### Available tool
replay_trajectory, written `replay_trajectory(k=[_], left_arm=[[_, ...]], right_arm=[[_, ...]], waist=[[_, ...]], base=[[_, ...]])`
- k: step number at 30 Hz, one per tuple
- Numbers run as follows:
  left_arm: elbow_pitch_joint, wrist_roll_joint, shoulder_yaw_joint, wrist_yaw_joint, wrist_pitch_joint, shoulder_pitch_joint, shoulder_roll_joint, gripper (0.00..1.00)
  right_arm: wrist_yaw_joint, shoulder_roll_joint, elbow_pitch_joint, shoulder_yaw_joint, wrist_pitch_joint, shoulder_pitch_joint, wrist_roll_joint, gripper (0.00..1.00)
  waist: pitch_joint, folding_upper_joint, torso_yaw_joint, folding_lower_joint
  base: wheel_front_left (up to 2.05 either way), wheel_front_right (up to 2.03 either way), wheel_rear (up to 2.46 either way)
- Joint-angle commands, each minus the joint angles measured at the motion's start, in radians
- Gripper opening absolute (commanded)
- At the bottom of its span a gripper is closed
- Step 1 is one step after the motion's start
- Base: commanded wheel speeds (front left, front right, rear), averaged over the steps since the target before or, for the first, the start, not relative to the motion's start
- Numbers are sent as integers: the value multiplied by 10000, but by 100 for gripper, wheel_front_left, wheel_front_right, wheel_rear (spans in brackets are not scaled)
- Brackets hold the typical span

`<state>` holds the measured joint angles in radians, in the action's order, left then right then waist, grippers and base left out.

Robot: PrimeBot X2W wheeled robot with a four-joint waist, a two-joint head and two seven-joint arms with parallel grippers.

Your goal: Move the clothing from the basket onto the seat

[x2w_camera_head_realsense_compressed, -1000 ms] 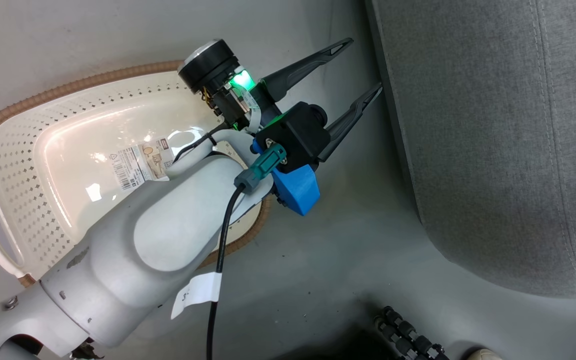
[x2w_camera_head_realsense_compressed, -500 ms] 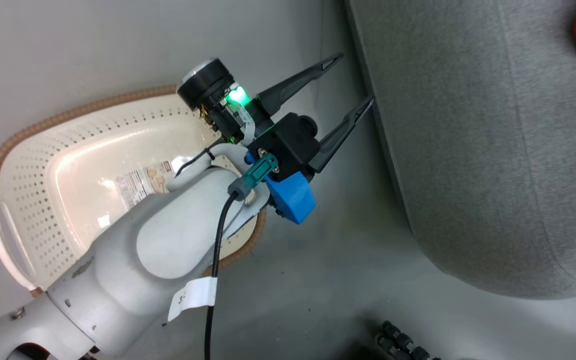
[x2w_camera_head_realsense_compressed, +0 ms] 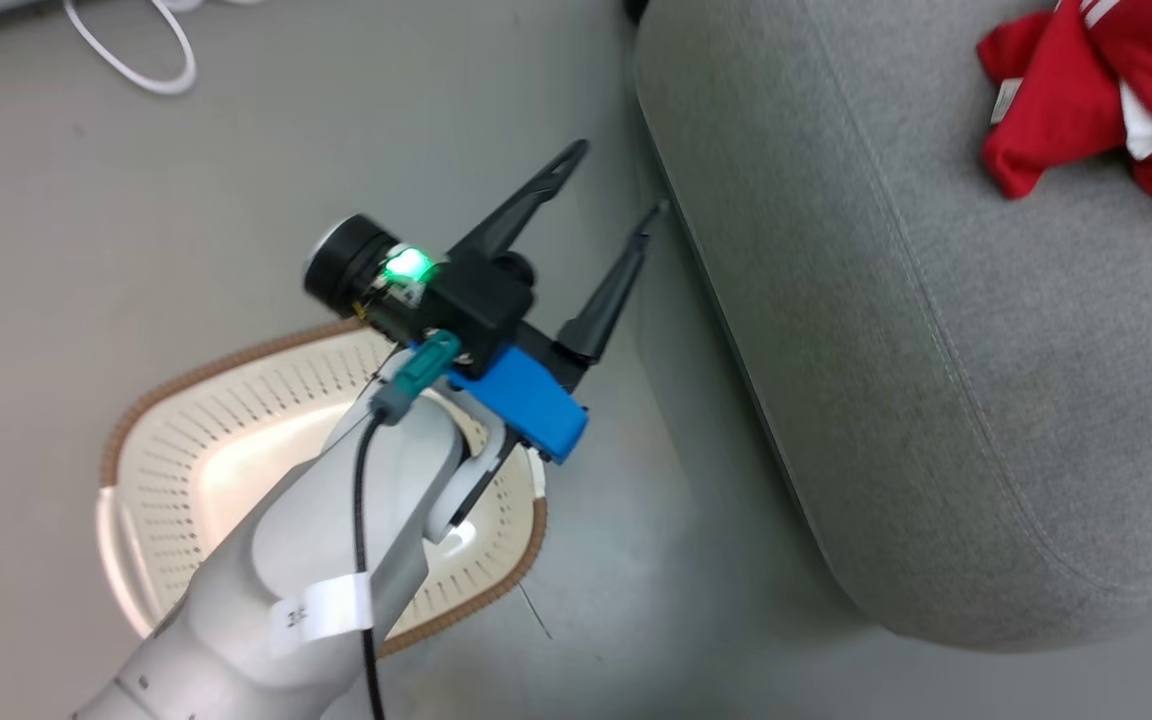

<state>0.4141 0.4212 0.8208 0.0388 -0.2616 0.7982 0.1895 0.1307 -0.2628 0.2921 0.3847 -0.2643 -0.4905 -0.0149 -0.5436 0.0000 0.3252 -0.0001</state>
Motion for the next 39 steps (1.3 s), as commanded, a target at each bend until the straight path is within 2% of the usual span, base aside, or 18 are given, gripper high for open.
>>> replay_trajectory(k=[1, 10, 11, 15, 22, 26, 39], left_arm=[[-129, -32, -394, -82, -43, -426, 18, 100], [-757, -513, -2872, -349, -45, -2018, -322, 100], [-827, -657, -3375, -331, -46, -2395, -447, 100], [-933, -951, -4377, -243, -46, -3121, -637, 100], [-1212, -1547, -5817, 56, -47, -4358, -972, 100], [-1426, -1878, -6412, 189, -47, -5049, -1155, 100], [-1499, -2374, -7418, 642, -48, -6417, -1379, 100]], right_arm=[[1, 73, -244, -231, -3, 255, 60, 100], [1, 299, -1022, -1722, -1, 938, 174, 100], [1, 419, -1130, -1990, -1, 1086, 170, 100], [1, 597, -1334, -2528, -1, 1376, 262, 100], [1, 926, -1358, -3235, -2, 2025, 423, 100], [1, 1082, -1274, -3377, -2, 2514, 652, 100], [1, 1591, -862, -3333, -1, 3872, 919, 100]], waist=[[975, 0, -450, 1], [2405, 0, -1518, 1], [2672, 0, -1764, 1], [3148, 0, -2177, 1], [3913, 0, -2742, 1], [4305, 0, -2979, 1], [5112, 0, -3417, 1]], base=[[0, 0, 0], [0, 0, 0], [0, 0, 0], [0, 0, 0], [0, 0, 0], [0, 0, 0], [0, 0, 0]])
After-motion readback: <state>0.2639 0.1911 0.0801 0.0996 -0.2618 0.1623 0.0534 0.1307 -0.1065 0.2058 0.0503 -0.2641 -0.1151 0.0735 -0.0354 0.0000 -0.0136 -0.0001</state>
